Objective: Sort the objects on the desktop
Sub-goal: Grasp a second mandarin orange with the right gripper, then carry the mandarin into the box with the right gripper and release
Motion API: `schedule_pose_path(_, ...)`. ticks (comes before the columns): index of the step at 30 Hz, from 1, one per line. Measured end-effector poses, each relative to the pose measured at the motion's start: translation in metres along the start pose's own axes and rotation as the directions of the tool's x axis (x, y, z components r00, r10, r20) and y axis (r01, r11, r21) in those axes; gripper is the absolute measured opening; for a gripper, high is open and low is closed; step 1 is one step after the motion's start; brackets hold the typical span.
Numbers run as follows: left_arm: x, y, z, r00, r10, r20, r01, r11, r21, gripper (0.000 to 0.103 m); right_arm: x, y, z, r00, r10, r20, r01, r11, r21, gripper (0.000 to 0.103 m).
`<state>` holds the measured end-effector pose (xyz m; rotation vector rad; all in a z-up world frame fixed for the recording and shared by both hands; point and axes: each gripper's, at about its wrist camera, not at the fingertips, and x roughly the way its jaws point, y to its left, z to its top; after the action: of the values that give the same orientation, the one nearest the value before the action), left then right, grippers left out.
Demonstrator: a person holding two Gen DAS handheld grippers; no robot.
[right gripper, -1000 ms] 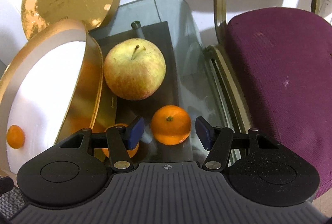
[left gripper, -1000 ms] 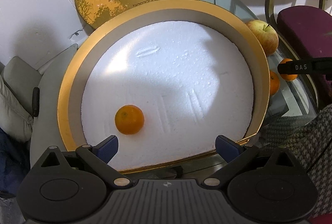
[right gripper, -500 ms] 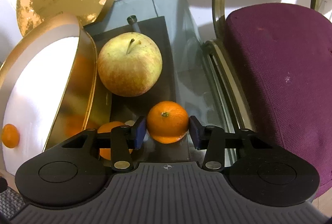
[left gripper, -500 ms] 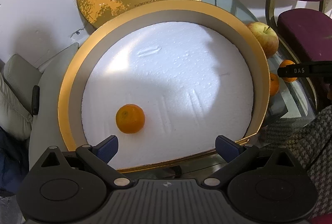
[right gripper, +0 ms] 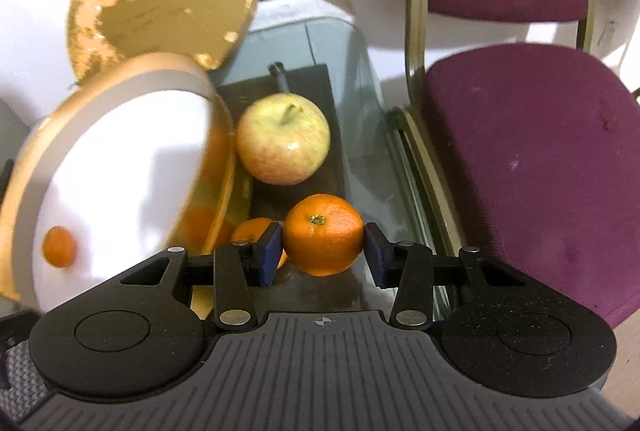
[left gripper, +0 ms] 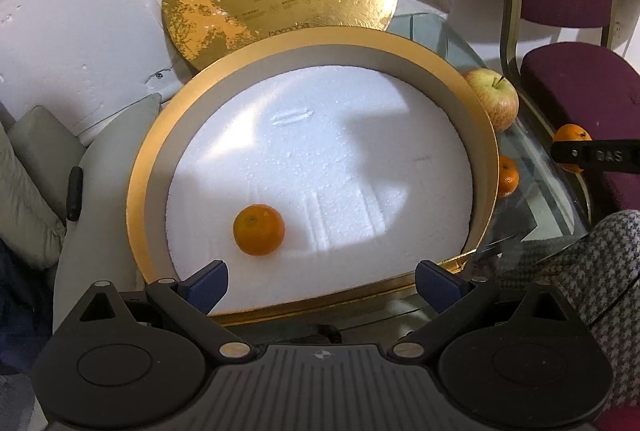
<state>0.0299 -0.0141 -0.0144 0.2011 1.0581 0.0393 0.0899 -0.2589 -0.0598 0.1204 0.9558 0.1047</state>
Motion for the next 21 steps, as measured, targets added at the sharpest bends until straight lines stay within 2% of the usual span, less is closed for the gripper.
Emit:
schedule_pose_path(10,-0.013,0.028,-0.018,1.000,0.003,0.021,-0.001,0.997,-0.082,0.101,-0.051,0.043,-0.004,0.998,0.041,0.051,-0.036,0.995,-0.097,0.045)
schedule_pose_path(21,-0.016,0.088,-0.040,0.999,0.049,0.012,-0.044,0.970,-0.238,0.101,-0.053,0.120,0.004,0.992,0.115,0.044,-0.100,0.963,-0.249,0.045)
